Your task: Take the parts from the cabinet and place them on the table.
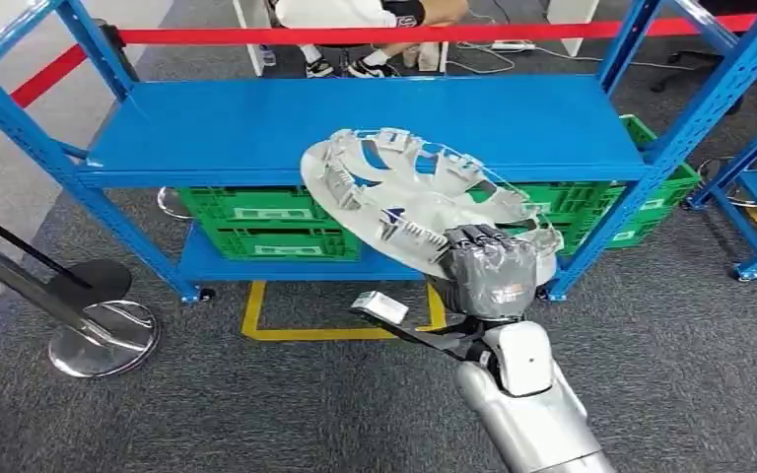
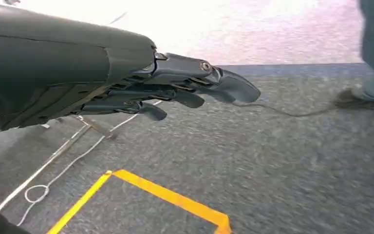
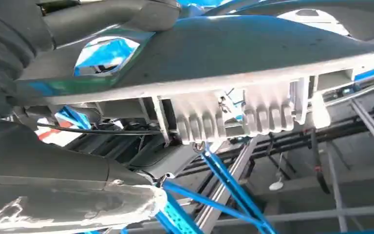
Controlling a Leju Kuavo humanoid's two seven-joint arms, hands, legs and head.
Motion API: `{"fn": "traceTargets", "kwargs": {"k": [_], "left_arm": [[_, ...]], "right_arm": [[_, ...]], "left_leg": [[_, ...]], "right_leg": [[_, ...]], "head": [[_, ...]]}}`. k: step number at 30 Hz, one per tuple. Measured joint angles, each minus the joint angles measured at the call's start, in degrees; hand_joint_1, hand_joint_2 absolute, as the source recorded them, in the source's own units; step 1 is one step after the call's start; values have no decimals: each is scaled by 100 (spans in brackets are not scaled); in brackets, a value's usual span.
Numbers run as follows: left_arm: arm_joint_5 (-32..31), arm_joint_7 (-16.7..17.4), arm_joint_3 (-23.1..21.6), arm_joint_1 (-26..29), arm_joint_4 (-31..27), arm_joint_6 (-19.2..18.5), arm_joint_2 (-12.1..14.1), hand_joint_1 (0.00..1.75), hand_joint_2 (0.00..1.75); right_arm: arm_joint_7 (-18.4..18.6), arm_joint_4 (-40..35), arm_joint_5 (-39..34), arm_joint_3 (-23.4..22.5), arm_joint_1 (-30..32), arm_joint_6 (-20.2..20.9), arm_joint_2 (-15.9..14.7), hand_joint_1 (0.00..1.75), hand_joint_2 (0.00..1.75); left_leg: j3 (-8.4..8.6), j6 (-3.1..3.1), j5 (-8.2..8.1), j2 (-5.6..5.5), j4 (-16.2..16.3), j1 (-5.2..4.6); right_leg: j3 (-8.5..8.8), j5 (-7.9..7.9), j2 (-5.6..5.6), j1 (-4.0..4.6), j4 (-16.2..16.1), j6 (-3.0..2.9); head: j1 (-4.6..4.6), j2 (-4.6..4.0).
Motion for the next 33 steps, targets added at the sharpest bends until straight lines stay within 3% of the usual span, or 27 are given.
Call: {"fn": "traceTargets", "kwargs": {"k": [1, 2, 6, 7, 8, 10, 11, 12, 13, 15, 16, 17, 18, 20, 21, 22, 23, 25, 26, 27, 28, 30, 31, 32, 33], "left_arm": [[2, 0, 37, -37, 7, -24, -9, 0, 175], [4, -7, 70, -75, 11, -42, -15, 0, 175], [31, -31, 159, -92, 28, -114, -31, 0, 175], [31, -37, 179, -110, 28, -125, -33, 0, 175], [33, -39, 192, -114, 28, -140, -33, 0, 175], [33, -22, 203, -115, 28, -157, -33, 0, 175], [31, -6, 212, -121, 33, -162, -33, 0, 175], [24, 15, 229, -135, 48, -162, -33, 0, 175], [24, 17, 240, -144, 63, -160, -33, 0, 175], [22, 22, 245, -156, 81, -159, -33, 0, 175], [22, 20, 245, -167, 92, -157, -33, 0, 175], [24, 0, 249, -173, 101, -160, -35, 0, 175], [28, -24, 253, -183, 107, -162, -33, 0, 175], [42, -55, 275, -191, 120, -166, -33, 0, 175], [48, -55, 280, -184, 122, -164, -33, 0, 175], [48, -52, 288, -186, 122, -162, -28, 0, 175], [46, -50, 288, -182, 122, -162, -28, 0, 175], [46, -50, 312, -190, 125, -153, -28, 0, 175], [48, -57, 317, -196, 129, -153, -28, 0, 175], [48, -57, 319, -198, 133, -153, -28, 0, 175], [48, -57, 323, -199, 136, -151, -26, 0, 175], [48, -57, 323, -201, 136, -146, -26, 0, 175], [48, -57, 323, -208, 135, -142, -26, 0, 175], [50, -57, 321, -224, 136, -140, -28, 0, 175], [50, -59, 321, -235, 136, -131, -31, 0, 175]], "right_arm": [[22, 13, 0, 18, -17, 0, 0, 175, 175], [50, 17, 0, 22, -40, 0, 0, 175, 175], [48, 74, -2, 74, -79, 0, -2, 175, 175], [48, 87, -7, 74, -89, 0, -4, 175, 175], [48, 103, -4, 76, -93, 0, -11, 175, 175], [68, 138, -7, 85, -119, 0, -28, 175, 175], [92, 153, 0, 96, -122, 0, -39, 175, 175], [122, 173, 4, 114, -125, 0, -48, 175, 175], [144, 195, 9, 122, -128, 0, -52, 175, 175], [166, 232, 13, 133, -142, 0, -52, 175, 175], [166, 236, 15, 138, -153, 0, -52, 175, 175], [168, 236, 15, 151, -174, 0, -52, 175, 175], [166, 238, 15, 164, -192, -2, -55, 175, 175], [164, 253, 15, 168, -189, -2, -59, 175, 175], [170, 258, 15, 173, -190, -2, -61, 175, 175], [197, 271, 13, 175, -203, -2, -61, 175, 175], [210, 282, 13, 186, -212, 0, -61, 175, 175], [229, 288, 17, 214, -214, 0, -63, 175, 175], [229, 297, 17, 216, -220, 0, -65, 175, 175], [229, 310, 17, 221, -222, 0, -68, 175, 175], [234, 321, 17, 225, -222, 0, -70, 175, 175], [297, 332, 11, 254, -222, 0, -83, 175, 175], [326, 332, 7, 269, -224, 0, -90, 175, 175], [347, 332, 7, 275, -227, 0, -92, 175, 175], [363, 332, 9, 280, -234, 0, -92, 175, 175]], "left_leg": [[398, 3, -120, -1, -517, 12], [612, 53, -256, -16, -926, -16], [427, 258, -87, 10, -918, -45], [370, 300, -16, 24, -917, -42], [298, 337, 47, 25, -917, -51], [126, 377, 181, 24, -911, -79], [26, 382, 254, 23, -907, -96], [-67, 385, 322, 23, -903, -112], [-159, 382, 387, 22, -902, -129], [-308, 371, 495, 13, -897, -147], [-341, 359, 539, 9, -888, -144], [-402, 328, 574, 14, -884, -173], [-426, 304, 656, 29, -877, -158], [-467, 245, 770, 31, -924, -112], [-473, 209, 818, 18, -942, -136], [-518, 187, 662, 4, -898, -119], [-607, 153, 357, 4, -655, -113], [-847, 85, -291, 5, 254, -69], [-915, 54, -464, 5, 652, -51], [-911, 37, -454, 5, 863, -33], [-813, 21, -308, 5, 858, -15], [-318, -6, 89, 6, 255, 12], [67, -20, 117, 4, -275, 33], [309, -35, -127, -9, -642, 10], [334, 62, -144, -32, -755, -13]], "right_leg": [[-64, 44, 0, 9, 43, 32], [-120, 84, -12, 24, 76, 66], [-192, 279, -10, -15, 25, 201], [-276, 53, 13, -31, 126, 220], [-403, -317, 29, -30, 417, 233], [-658, -897, 65, -30, 1350, 248], [-745, -1021, 73, -30, 1760, 247], [-720, -971, 77, -29, 1932, 239], [-561, -790, 78, -25, 1836, 217], [82, -431, 81, 7, 1005, 139], [478, -407, 91, 31, 455, 84], [825, -569, 88, 65, -24, 44], [894, -615, 91, 63, -238, 55], [815, -530, 104, 109, -208, 42], [753, -430, 87, 98, -266, 19], [774, -371, 45, 53, -301, -8], [719, -325, 49, 48, -298, -71], [592, -244, 37, 48, -268, -84], [518, -206, 30, 47, -234, -74], [441, -177, 22, 43, -188, -63], [351, -151, 18, 35, -137, -50], [151, -106, 19, 6, -4, 5], [69, -86, 23, -3, 75, 35], [-1, -69, 25, 21, 122, 66], [-27, -43, 25, 18, 153, 101]], "head": [[-9, 0], [-2, 0], [-20, 0], [-2, 0], [4, 0], [4, 0], [2, 0], [4, 0], [0, 0], [2, 0], [0, 0], [2, 0], [-18, 0], [-2, 0], [2, 0], [0, 0], [-33, 0], [-33, 0], [-35, 0], [-37, 0], [-35, 0], [-33, 0], [-39, 0], [-48, 0], [-28, 0]]}}
